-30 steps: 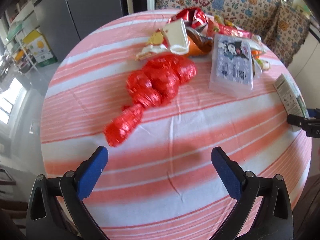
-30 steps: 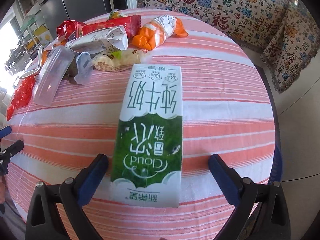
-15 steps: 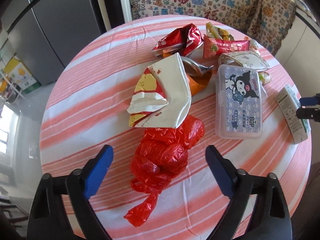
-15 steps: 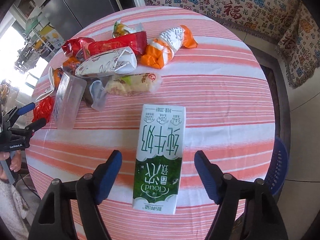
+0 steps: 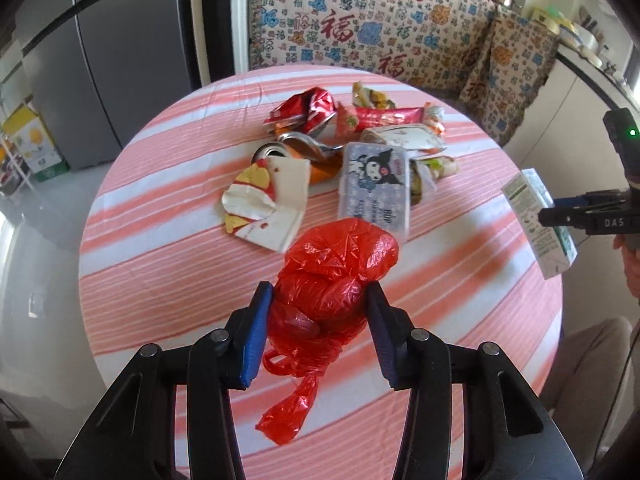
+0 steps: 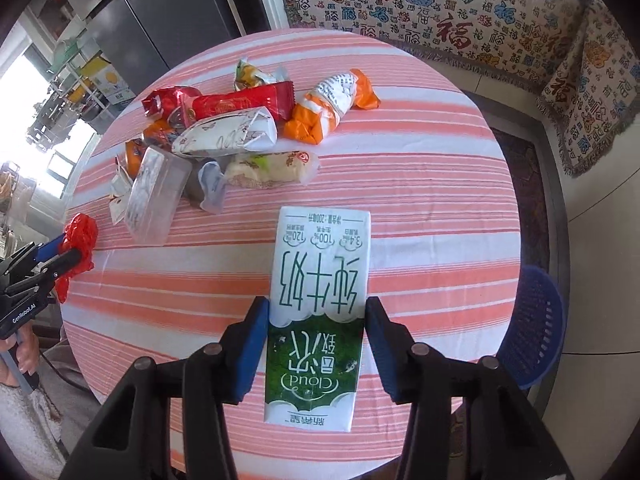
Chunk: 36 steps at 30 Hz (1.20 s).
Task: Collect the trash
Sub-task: 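Carry the red bag and milk carton to the blue basket and release both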
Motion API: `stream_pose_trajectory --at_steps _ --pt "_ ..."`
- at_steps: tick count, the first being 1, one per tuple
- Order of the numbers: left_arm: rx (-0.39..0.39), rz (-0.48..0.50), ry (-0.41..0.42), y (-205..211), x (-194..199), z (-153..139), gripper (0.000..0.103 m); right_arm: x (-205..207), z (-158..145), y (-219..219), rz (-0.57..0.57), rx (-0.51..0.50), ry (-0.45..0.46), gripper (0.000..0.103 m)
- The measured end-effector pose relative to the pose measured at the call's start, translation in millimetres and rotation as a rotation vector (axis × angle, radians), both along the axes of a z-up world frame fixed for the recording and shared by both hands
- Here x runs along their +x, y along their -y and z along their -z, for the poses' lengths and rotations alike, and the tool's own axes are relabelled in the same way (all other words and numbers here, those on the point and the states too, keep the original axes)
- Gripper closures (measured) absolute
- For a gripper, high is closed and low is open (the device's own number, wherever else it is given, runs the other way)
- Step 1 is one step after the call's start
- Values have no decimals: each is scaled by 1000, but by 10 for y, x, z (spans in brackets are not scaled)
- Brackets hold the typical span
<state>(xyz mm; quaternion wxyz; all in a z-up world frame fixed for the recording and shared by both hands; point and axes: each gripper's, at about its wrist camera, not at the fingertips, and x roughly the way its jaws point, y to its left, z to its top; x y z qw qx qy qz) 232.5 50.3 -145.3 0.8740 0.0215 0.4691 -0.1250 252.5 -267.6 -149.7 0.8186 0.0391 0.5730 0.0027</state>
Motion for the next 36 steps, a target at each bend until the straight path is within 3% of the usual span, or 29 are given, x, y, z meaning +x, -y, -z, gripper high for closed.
stream_pose_trajectory --at_steps 9,17,24,31,36 --pt "-106 114 57 873 -285 -432 56 -406 -229 450 23 14 80 54" --pt "-185 319 23 2635 -147 -452 56 -841 -308 1797 244 -33 120 54" --pt "-218 418 -59 4105 166 -123 56 -1145 -15 2898 432 -44 114 53" --pt "-243 444 -163 4851 506 427 56 -1167 470 3632 546 10 95 53" --pt "-252 434 -214 5089 572 676 55 -1134 775 3992 600 42 84 53"
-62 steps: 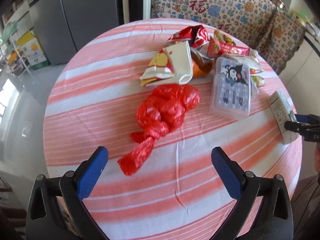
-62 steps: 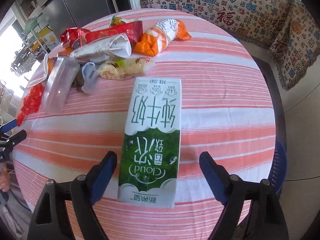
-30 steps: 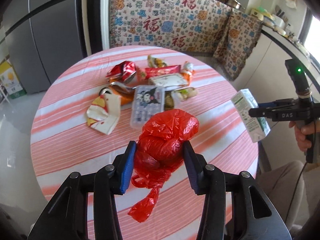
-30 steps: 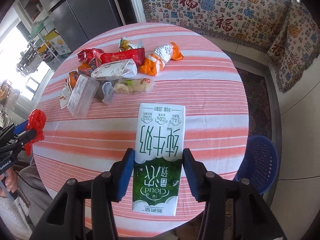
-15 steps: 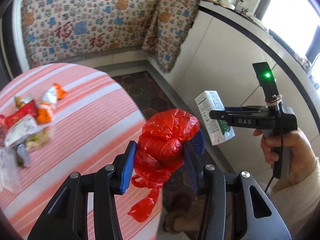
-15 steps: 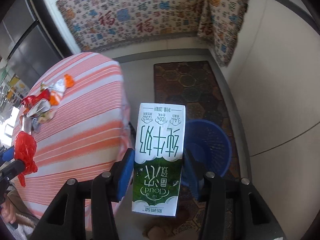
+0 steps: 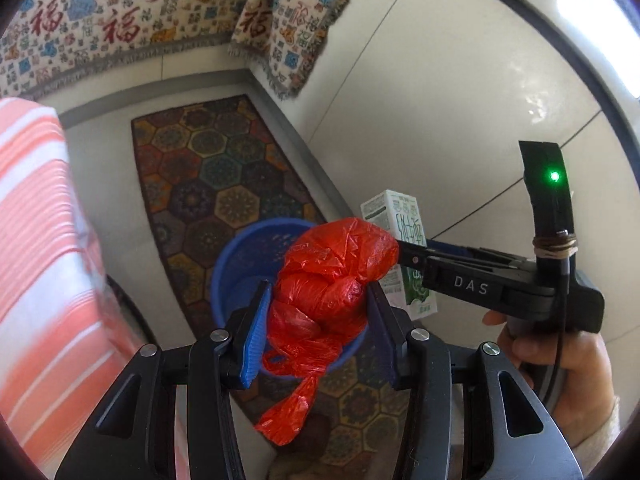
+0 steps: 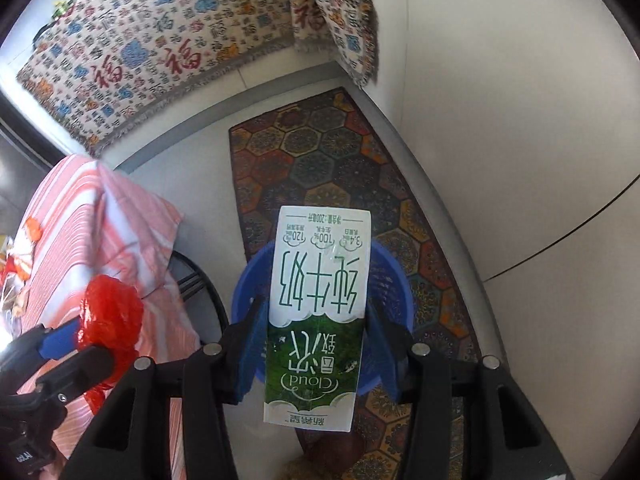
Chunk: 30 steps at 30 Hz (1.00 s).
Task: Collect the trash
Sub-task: 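Carry the red bag and milk carton to the blue basket and release both, then return both tools to the table and grasp the clear plastic box with the left tool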
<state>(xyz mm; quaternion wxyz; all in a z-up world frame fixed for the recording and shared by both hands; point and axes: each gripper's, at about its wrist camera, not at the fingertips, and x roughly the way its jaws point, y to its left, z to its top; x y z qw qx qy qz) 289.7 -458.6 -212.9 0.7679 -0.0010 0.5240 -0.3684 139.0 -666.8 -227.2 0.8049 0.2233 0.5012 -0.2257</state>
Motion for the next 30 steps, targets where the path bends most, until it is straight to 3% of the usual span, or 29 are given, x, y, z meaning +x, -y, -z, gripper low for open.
stream_pose_trajectory --at_steps 7,8,9,10,11,14,17,23,27,30 --pt "19 -9 -26 259 183 332 51 18 423 349 58 70 2 51" --pt "18 -16 -21 287 208 366 40 36 487 376 60 78 3 52" --pt "23 -28 -26 303 230 394 20 47 553 402 64 83 -1 49" --pt "28 -44 -29 311 270 439 14 50 619 427 72 92 -4 36" --pt "21 -56 -29 313 305 492 12 23 667 456 82 105 0 28" --pt "11 -59 -28 282 343 465 12 -28 718 490 107 96 -1 28" --pt "-11 -65 18 160 281 269 12 -101 519 454 131 -12 23 28" --pt "-86 -70 83 -400 -63 -373 11 -409 -26 262 220 -161 194 28" --pt "-36 -99 168 -974 -486 -722 5 -470 -432 10 224 -292 297 28" --pt "37 -144 191 -1530 -794 -761 4 -419 -735 -258 185 -362 368 28"
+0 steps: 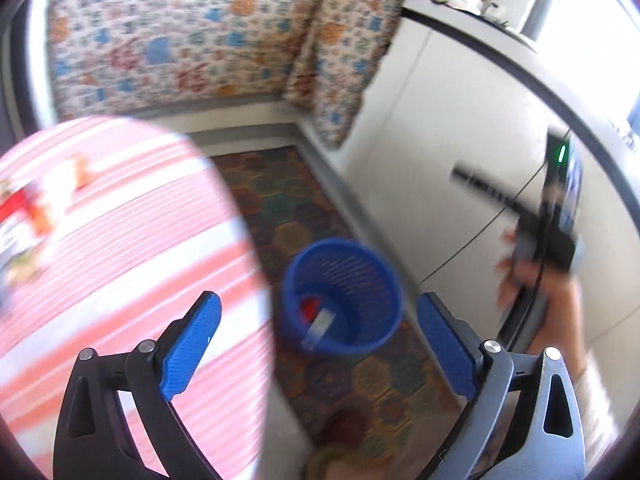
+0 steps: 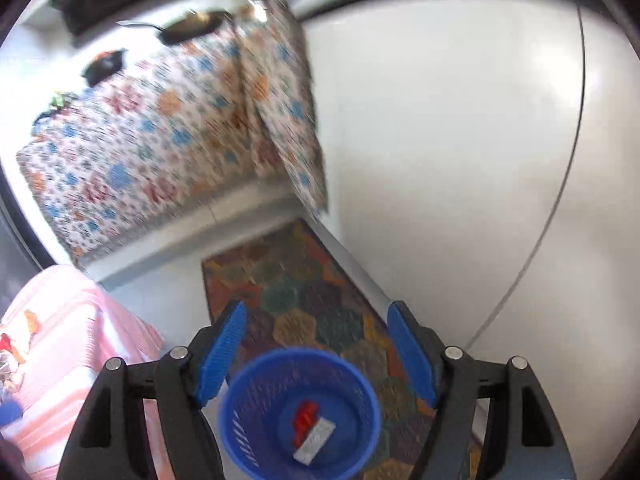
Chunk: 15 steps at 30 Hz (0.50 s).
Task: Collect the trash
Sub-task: 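Return both tools to the table and grasp the clear plastic box with the left tool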
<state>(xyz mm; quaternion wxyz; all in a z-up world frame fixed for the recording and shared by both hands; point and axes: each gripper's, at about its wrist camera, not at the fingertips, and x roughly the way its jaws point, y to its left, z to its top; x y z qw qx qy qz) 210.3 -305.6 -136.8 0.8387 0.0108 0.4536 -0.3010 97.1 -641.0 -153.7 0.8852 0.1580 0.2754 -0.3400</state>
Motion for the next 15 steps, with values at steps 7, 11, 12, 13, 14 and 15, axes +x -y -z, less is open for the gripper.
stream_pose_trajectory --at_steps 7,11,12,13,14,15 --pt "162 -271 19 -1333 -314 311 4 361 -424 -1035 -230 -74 45 28" --pt "276 -393 67 -1935 -331 532 4 636 -368 -1799 -413 -45 8 28" --pt "288 -415 59 -2091 -312 588 4 705 -312 -2003 -463 -35 -14 28" --pt "294 -436 42 -2234 -278 639 4 772 -254 -2205 -514 -30 -39 28" --pt "290 -450 29 -2360 -258 677 4 823 -198 -2400 -567 -27 -64 28" --pt "286 -454 21 -2467 -232 721 4 846 -150 -2594 -614 -25 -88 28"
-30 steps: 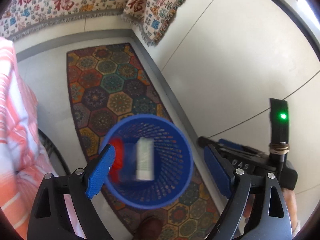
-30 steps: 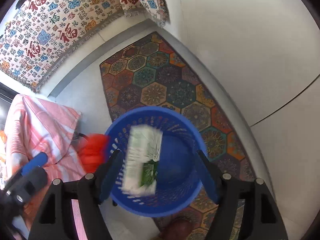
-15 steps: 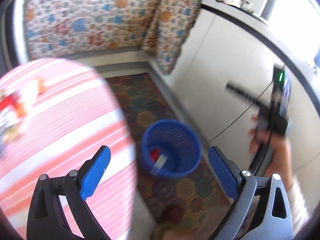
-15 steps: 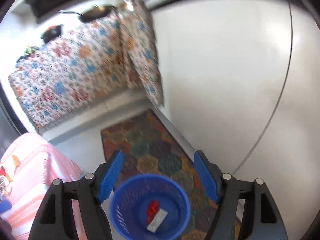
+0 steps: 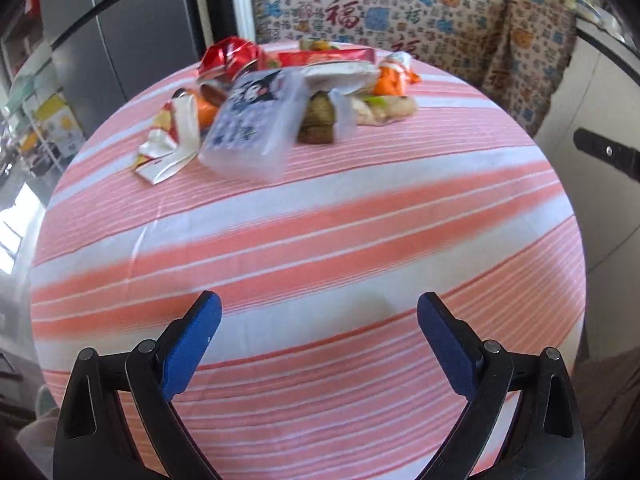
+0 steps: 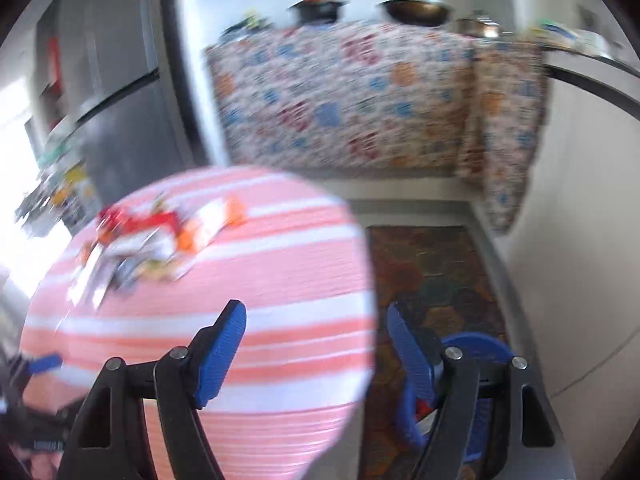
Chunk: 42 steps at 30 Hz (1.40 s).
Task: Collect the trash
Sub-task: 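Return both tools to the table and grasp the clear plastic box with the left tool, then lift the clear box with the left tool while the right tool grasps the gold wrapper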
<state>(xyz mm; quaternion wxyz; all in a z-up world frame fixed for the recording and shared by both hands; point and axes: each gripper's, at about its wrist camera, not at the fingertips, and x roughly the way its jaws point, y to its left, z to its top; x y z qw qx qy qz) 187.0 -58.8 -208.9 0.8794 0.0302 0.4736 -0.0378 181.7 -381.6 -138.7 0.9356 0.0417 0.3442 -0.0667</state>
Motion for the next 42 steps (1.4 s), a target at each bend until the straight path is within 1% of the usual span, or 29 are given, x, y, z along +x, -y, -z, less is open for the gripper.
stream_pose_trajectory --at_steps 3,4,6,8,11,14,16,18,21,23,26,28,29,30,32,34,39,42 --pt "17 -19 -10 -205 76 108 4 109 170 -464 -115 -24 -68 28" --pt "3 -14 -2 -290 121 110 4 168 220 -581 -142 -43 -88 28" --pt "7 -15 0 -326 142 89 4 265 318 -786 -182 -71 -122 28" --pt "8 -13 -4 -332 171 90 1 356 409 -890 -201 -81 -159 28" --pt "3 -2 0 -367 282 84 0 481 558 -996 -213 -74 -210 28" --pt "-1 3 -5 -411 408 74 0 511 692 -1058 -229 -68 -240 28" --pt "-11 10 -13 -439 523 57 1 516 724 -1081 -234 -78 -231 26" --pt "-24 12 -13 -477 658 27 1 517 723 -1063 -236 -67 -231 26" --pt "-66 22 17 -530 835 -91 1 506 723 -1067 -241 -70 -222 26" --pt "-87 50 38 -502 964 -169 1 506 722 -1061 -243 -70 -217 26" --pt "-68 73 44 -443 1136 -196 2 494 721 -1060 -249 -71 -211 26" --pt "-65 81 46 -430 1196 -203 14 490 719 -1060 -251 -72 -208 26" --pt "-66 89 41 -408 1226 -199 31 490 717 -1059 -252 -72 -207 26" --pt "-55 89 37 -396 1216 -191 37 489 716 -1057 -252 -72 -205 26" --pt "-61 89 44 -381 1181 -216 37 491 714 -1060 -253 -73 -203 26" --pt "-77 66 30 -434 1072 -279 37 496 713 -1057 -258 -71 -206 26" --pt "-65 2 17 -629 545 -416 38 510 708 -1060 -256 -69 -211 26" --pt "-54 -23 18 -692 267 -378 37 523 705 -1064 -251 -67 -211 26"
